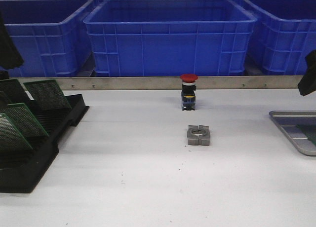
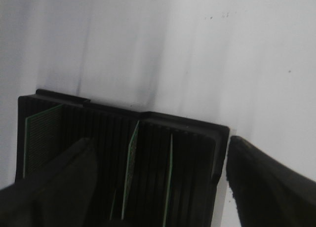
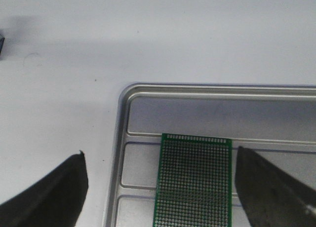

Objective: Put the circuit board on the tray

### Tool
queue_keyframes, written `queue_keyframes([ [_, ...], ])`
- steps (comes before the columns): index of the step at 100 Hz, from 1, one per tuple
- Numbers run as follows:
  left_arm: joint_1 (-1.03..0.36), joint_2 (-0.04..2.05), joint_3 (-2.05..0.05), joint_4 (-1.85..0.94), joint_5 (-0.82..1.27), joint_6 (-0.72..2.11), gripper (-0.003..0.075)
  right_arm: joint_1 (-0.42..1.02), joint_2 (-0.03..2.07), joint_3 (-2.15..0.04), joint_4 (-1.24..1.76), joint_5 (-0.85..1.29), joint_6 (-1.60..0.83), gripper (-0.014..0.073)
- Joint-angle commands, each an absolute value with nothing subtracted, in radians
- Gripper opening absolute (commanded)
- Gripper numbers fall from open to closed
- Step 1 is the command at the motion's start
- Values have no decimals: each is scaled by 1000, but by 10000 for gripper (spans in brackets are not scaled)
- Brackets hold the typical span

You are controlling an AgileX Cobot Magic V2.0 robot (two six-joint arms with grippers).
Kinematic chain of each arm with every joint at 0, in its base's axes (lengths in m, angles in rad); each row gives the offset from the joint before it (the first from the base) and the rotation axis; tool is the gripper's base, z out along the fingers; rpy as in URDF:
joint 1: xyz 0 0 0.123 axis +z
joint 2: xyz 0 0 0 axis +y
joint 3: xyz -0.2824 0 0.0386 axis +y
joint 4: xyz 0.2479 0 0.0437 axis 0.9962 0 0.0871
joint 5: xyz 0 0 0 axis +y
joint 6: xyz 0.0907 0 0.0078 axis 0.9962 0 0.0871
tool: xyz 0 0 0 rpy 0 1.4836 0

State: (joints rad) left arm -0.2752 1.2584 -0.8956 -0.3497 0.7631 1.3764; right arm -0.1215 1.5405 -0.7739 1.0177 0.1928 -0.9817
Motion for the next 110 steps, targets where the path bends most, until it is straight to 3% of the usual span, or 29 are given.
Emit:
queue_keyframes([
  [1, -262, 1240, -926, -349, 729, 1366, 442, -129, 1499, -802, 1027, 183, -995, 624],
  [34, -246, 1281, -922, -252, 865, 1366, 349, -129, 1499, -802, 1027, 198, -995, 624],
  [94, -246, 1422, -921, -212, 751, 1366, 343, -129, 1500, -802, 1027, 221, -995, 624],
  [101, -246, 1442, -921, -215, 729, 1364, 304, -129, 1500, -802, 1027, 224, -995, 624],
  [110, -246, 1454, -921, -215, 692, 1364, 182, -129, 1500, -802, 1027, 229, -995, 624],
])
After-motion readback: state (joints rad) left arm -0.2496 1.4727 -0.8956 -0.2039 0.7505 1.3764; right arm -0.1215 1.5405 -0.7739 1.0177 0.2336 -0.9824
